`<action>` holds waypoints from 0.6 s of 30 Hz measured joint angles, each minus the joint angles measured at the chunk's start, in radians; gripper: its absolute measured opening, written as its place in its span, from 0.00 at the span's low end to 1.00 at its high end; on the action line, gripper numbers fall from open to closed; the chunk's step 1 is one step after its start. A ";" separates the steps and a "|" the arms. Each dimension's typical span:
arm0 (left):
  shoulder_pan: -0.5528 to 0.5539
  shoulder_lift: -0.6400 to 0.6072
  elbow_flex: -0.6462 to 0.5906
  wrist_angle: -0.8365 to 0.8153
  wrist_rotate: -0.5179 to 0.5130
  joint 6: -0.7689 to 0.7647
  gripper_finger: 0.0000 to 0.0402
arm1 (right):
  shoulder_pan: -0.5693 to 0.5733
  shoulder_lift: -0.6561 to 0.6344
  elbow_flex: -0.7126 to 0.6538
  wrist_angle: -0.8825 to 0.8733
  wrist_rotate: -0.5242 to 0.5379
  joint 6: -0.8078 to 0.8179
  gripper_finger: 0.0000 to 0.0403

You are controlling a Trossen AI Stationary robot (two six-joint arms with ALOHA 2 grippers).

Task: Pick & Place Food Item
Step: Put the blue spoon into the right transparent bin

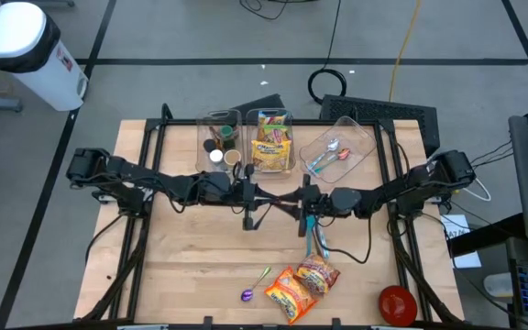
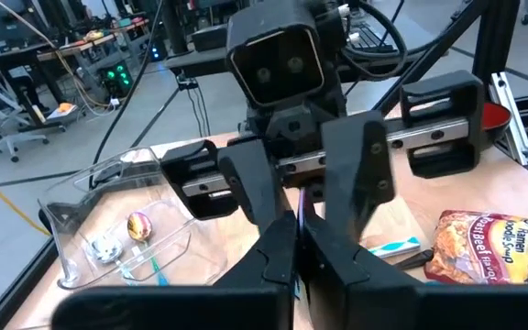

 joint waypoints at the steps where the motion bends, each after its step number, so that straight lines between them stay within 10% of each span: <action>1: 0.000 0.000 0.000 0.000 -0.001 -0.002 0.04 | 0.000 0.000 0.000 -0.001 -0.001 0.000 0.16; 10: 0.000 0.000 0.000 0.001 -0.013 -0.025 0.02 | -0.001 0.000 0.000 -0.001 0.003 0.000 0.03; 18: -0.033 -0.034 0.001 0.071 -0.041 -0.032 0.27 | 0.001 0.000 -0.001 -0.020 -0.012 -0.001 0.00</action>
